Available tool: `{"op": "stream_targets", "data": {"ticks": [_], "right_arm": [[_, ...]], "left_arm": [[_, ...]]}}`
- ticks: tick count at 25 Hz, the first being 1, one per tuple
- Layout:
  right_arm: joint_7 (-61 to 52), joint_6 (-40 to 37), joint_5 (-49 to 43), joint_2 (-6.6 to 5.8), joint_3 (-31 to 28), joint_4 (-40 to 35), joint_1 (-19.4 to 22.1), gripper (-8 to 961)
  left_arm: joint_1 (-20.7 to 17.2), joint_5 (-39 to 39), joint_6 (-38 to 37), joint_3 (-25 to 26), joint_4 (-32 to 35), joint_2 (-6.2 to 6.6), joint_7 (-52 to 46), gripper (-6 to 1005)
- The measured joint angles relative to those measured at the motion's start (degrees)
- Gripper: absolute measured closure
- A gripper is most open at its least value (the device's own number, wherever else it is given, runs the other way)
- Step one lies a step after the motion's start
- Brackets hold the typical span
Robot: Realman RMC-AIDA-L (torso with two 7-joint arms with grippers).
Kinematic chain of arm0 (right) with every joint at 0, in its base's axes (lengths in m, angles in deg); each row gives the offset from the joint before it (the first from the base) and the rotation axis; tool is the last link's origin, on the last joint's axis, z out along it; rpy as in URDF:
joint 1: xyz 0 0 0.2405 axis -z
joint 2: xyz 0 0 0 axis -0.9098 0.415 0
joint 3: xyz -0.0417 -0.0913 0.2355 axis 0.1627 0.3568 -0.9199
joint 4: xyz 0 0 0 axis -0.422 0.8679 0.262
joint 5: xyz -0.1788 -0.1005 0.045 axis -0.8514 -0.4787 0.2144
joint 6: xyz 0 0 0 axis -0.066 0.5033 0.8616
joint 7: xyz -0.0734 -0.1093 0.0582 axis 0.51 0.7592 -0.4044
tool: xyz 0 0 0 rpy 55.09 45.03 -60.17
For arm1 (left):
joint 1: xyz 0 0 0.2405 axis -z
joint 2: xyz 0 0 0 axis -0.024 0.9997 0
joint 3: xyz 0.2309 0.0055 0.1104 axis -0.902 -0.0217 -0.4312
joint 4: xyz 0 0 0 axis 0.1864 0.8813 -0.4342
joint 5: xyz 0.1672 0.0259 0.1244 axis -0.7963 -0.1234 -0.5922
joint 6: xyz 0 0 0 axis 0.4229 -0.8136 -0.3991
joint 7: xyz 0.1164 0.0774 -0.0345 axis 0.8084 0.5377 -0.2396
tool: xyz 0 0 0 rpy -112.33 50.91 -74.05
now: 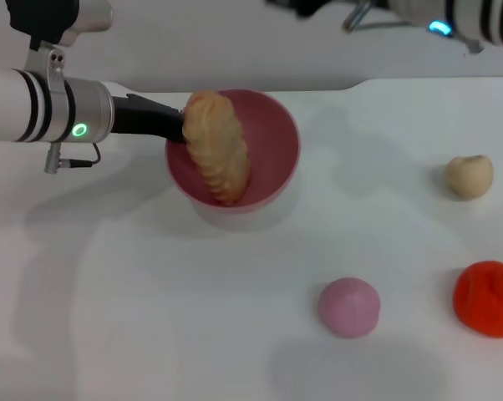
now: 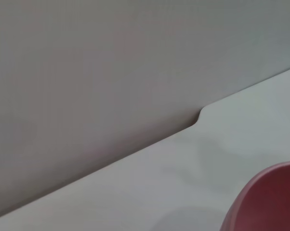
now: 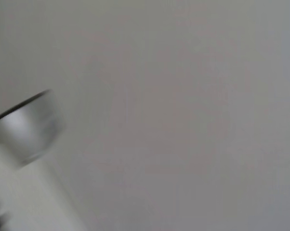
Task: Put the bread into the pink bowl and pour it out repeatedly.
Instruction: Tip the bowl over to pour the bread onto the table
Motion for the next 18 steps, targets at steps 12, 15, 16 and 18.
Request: {"op": "stream_targets", "data": {"ticks": [12,15,16,18], "right_arm": [[24.62,-28.59,39.54,0.12,0.02,9.96,8.40,389],[34.28,-28.90,53.37,0.10,-2.28,12.54,8.88,389],[36.24,-28.34,56.83,0.05,-3.28,13.41,8.88,389],[38.24,-26.60,61.09,-0.11,-5.58,15.16,8.62,389]], "left_arm": [[0.71,-0.02,1.95,-1.72,-0.12,0.00,0.07,952],[0.81,0.06,3.07,-3.01,-0.11,-0.01,0.07,952],[0.84,0.08,3.46,-3.60,-0.09,-0.03,0.03,952],[1.01,0.11,3.79,-4.18,-0.02,-0.06,-0.11,952]]}}
